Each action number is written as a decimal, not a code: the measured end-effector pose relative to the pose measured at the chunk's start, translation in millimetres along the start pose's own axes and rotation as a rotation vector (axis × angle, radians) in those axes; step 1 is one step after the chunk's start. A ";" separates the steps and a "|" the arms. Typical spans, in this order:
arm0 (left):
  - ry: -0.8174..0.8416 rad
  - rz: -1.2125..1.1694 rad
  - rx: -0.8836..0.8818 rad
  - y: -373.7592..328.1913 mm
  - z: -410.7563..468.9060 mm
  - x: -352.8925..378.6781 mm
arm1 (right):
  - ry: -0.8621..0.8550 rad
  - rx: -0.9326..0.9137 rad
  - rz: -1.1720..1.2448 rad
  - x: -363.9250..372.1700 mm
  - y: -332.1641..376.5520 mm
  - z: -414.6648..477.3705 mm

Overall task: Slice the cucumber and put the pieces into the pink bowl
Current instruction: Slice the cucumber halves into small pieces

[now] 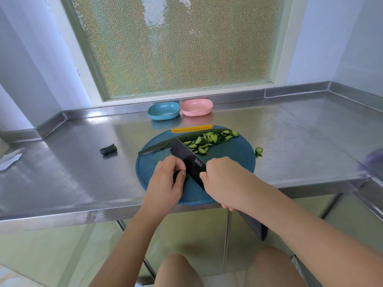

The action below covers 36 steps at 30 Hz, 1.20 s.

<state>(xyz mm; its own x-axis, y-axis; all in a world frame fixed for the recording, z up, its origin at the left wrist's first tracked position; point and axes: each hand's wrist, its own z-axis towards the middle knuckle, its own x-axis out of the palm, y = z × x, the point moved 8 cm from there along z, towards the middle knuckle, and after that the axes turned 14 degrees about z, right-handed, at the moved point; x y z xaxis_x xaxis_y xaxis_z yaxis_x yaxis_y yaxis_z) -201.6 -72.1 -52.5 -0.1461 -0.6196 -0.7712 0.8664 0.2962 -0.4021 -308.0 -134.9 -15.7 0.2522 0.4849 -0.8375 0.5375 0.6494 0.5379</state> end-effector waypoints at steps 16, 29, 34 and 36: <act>0.004 -0.038 -0.026 4.6 2.4 0.5 | -0.012 0.006 -0.009 28.8 -5.8 8.2; -0.022 -0.041 -0.021 2.0 0.7 -2.7 | 0.003 -0.022 -0.025 2.7 3.3 0.3; -0.029 -0.034 -0.019 1.8 0.8 -3.1 | -0.001 -0.023 -0.011 2.2 2.8 -1.9; -0.025 -0.036 -0.020 1.9 0.3 -2.9 | -0.003 -0.027 -0.008 1.8 2.3 -2.0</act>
<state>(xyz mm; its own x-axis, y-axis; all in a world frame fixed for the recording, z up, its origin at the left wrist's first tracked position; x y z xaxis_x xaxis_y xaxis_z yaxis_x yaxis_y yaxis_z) -199.3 -69.9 -50.8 -0.1643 -0.6481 -0.7436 0.8508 0.2883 -0.4393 -307.9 -131.4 -15.8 0.2501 0.4777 -0.8422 0.5175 0.6692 0.5333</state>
